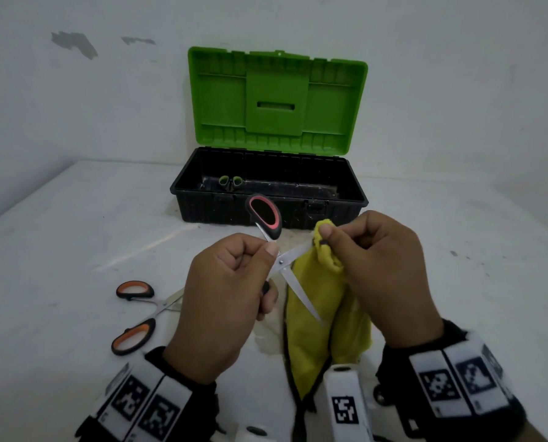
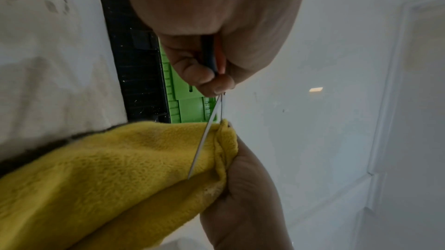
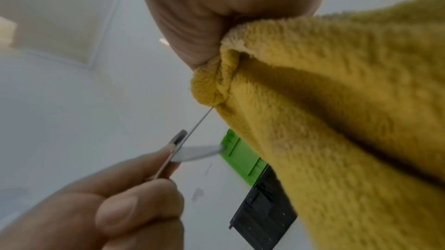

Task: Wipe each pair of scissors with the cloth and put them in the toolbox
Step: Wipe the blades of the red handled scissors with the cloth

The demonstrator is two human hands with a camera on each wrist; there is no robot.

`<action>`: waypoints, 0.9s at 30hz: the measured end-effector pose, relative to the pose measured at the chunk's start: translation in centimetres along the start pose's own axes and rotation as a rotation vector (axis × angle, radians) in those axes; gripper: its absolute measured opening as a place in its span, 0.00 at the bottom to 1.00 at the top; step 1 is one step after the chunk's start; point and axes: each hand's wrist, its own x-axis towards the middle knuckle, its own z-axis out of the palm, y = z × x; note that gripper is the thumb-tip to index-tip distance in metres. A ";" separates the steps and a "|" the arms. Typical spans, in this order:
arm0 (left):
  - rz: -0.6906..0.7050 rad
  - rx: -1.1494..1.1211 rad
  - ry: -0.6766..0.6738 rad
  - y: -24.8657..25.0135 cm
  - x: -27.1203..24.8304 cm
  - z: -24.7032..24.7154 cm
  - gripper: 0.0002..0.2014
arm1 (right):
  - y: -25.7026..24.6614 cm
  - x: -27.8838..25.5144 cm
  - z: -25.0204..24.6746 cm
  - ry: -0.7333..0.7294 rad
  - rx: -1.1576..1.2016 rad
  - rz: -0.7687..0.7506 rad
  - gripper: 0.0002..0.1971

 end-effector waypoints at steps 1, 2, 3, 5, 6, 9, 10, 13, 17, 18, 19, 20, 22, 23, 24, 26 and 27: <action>-0.004 -0.002 -0.001 0.0 0.0 0.0 0.10 | 0.3 0.3 -0.1 0.012 0.008 0.018 0.12; -0.007 0.000 -0.001 -0.1 0.0 0.0 0.09 | 0.7 0.7 -0.3 0.026 0.011 0.034 0.12; -0.007 0.003 0.001 -0.1 0.0 0.0 0.09 | 1.0 1.0 -0.5 0.043 0.007 0.045 0.13; -0.001 0.011 0.010 -0.2 0.1 -0.1 0.09 | 1.5 1.7 -1.0 0.086 -0.005 0.065 0.13; 0.004 0.019 0.017 -0.2 0.3 -0.1 0.09 | 1.7 1.9 -1.3 0.109 -0.005 0.073 0.13; 0.029 0.060 0.036 -0.3 0.9 -0.3 0.09 | 1.1 1.8 -2.1 0.124 0.012 0.056 0.13; 0.044 0.075 0.040 -0.4 1.0 -0.3 0.09 | 0.6 1.5 -2.0 0.097 0.009 0.034 0.13; 0.104 0.130 0.027 -0.5 1.2 0.1 0.09 | -0.8 0.0 -0.7 -0.014 -0.030 -0.032 0.12; 0.164 0.159 0.006 -0.2 1.1 0.5 0.09 | -0.7 -0.4 0.6 -0.048 -0.065 -0.058 0.12; 0.161 0.149 0.006 -0.2 1.1 0.4 0.09 | -0.4 0.0 0.6 -0.038 -0.062 -0.046 0.13; 0.153 0.135 0.007 -0.3 1.1 0.3 0.09 | -0.2 0.4 0.4 -0.026 -0.048 -0.027 0.14; 0.143 0.123 0.011 -0.4 1.1 0.2 0.09 | 0.1 0.9 0.2 -0.013 -0.030 -0.003 0.14; 0.126 0.107 0.019 -0.6 1.1 0.1 0.09 | 0.3 1.5 0.0 0.003 -0.022 0.021 0.15; 0.122 0.103 0.022 -0.6 1.1 0.1 0.09 | 0.2 1.4 0.1 0.004 -0.024 0.018 0.15; 0.122 0.103 0.022 -0.5 1.1 0.2 0.09 | 0.0 1.2 0.4 -0.002 -0.015 0.011 0.15; 0.135 0.108 0.017 -0.5 1.2 0.3 0.09 | -0.6 0.2 1.1 -0.041 0.009 -0.022 0.15; 0.144 0.110 0.015 -0.4 1.2 0.3 0.09 | -0.9 -0.2 1.4 -0.064 0.012 -0.040 0.15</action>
